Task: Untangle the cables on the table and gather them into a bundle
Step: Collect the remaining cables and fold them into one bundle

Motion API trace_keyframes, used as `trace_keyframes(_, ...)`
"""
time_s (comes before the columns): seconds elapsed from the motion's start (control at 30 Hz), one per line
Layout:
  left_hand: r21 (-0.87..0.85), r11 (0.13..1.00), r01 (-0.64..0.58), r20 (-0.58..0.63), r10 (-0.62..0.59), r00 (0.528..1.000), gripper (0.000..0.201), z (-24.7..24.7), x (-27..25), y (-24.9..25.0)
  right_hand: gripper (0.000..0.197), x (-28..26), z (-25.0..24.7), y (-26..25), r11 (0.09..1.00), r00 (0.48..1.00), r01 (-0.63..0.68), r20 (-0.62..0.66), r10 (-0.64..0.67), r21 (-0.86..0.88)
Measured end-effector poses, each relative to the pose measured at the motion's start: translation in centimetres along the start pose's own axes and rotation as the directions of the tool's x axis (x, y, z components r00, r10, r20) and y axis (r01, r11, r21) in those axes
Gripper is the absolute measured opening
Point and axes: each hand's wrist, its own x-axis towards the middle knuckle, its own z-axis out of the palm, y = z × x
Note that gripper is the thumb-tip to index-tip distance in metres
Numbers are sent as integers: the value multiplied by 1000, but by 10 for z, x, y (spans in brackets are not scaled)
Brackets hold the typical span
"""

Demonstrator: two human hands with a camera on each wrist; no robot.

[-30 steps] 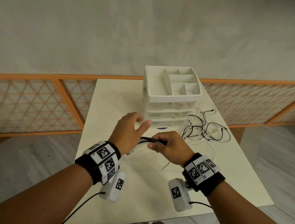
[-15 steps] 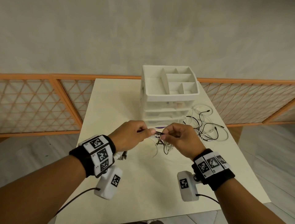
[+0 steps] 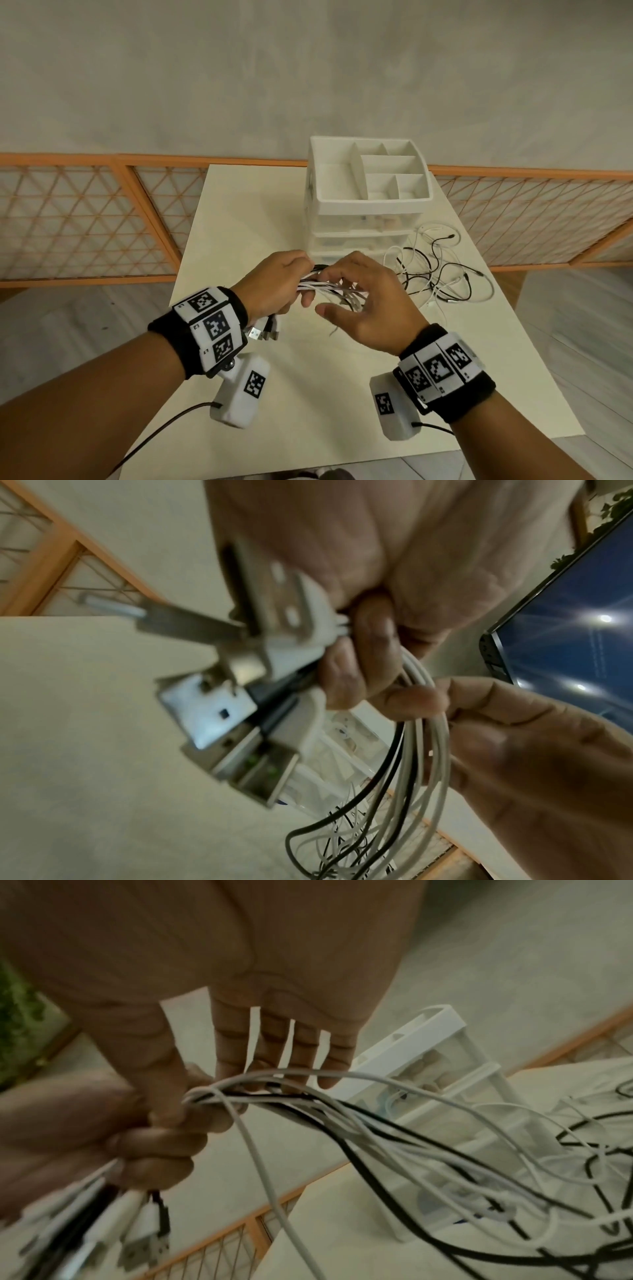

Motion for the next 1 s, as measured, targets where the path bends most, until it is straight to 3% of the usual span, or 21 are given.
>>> trace_keyframes(0.1,6,1000,2,-14,-2,1000,19,0,0,-1,10,2,7,3,997,995,21,-95,-28,-74)
trace_keyframes(0.23,-14,1000,8,-92,-9,996,18,-1,4,-5,19,5,9,9,1000,978,8,-209,-12,-21)
trace_keyframes(0.4,7,999,-50,-111,51,993,11,-3,8,-5,40,3,4,8,995,993,38,-110,-48,-96)
trace_keyframes(0.63,68,994,-86,-154,95,983,7,0,9,-13,14,1,8,3,987,990,60,-119,-78,-150)
trace_keyframes(0.73,86,990,-111,-82,118,990,7,-1,7,-8,16,0,11,2,988,978,55,-193,-83,-142)
trace_keyframes(0.83,72,992,-108,-50,112,992,8,0,5,-8,15,5,12,6,985,979,47,-188,-78,-166)
trace_keyframes(0.93,60,994,-92,-51,95,994,10,4,4,-10,12,7,14,6,977,980,49,-177,-86,-207)
trace_keyframes(1.0,105,988,-112,-115,124,986,9,6,4,-9,12,5,16,4,979,979,35,-191,-74,-201)
